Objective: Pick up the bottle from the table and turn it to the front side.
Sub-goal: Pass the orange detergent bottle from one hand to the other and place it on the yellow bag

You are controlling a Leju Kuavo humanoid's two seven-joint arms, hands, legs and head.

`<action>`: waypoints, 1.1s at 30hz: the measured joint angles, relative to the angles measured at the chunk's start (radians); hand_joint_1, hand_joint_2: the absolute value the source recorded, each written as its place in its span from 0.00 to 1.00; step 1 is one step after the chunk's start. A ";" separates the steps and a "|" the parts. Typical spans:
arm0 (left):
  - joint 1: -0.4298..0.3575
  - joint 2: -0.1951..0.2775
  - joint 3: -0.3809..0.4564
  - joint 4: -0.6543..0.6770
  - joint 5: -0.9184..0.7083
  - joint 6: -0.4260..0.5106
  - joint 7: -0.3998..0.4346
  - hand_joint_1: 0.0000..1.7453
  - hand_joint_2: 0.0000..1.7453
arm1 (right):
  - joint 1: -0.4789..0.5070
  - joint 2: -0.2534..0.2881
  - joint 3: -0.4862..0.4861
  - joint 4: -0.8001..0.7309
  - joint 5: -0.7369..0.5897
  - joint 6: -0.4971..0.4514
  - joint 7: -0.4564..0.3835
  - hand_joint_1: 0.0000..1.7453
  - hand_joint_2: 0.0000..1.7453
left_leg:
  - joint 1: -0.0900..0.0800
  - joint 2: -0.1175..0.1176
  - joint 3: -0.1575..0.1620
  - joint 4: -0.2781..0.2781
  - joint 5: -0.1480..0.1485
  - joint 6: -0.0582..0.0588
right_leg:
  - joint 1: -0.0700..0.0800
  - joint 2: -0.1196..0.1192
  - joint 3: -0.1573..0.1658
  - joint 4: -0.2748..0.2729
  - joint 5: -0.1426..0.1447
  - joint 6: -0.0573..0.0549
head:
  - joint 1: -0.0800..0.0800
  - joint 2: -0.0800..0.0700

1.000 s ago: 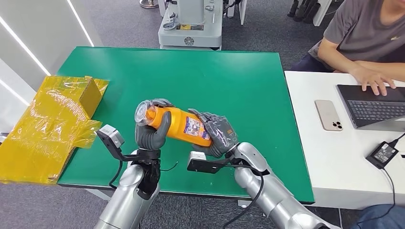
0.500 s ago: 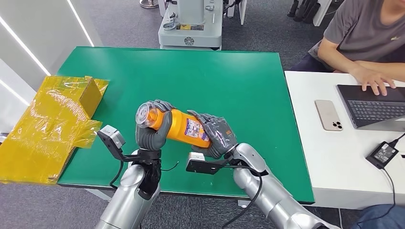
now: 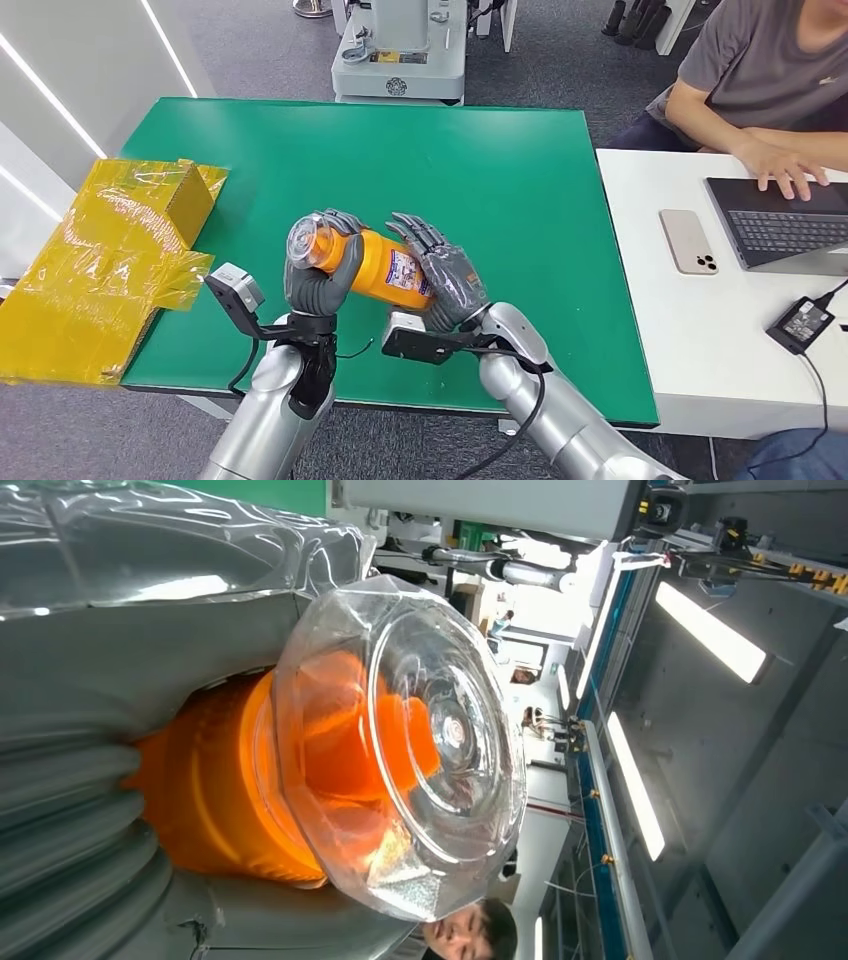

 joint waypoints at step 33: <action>0.056 0.078 0.070 -0.205 -0.213 0.192 0.052 1.00 1.00 | 0.365 0.024 -0.029 -0.667 -0.444 -0.369 -0.215 0.00 1.00 | 0.000 0.000 0.000 -0.001 0.000 -0.001 | 0.000 0.000 0.000 0.000 -0.001 0.000 | 0.000 0.000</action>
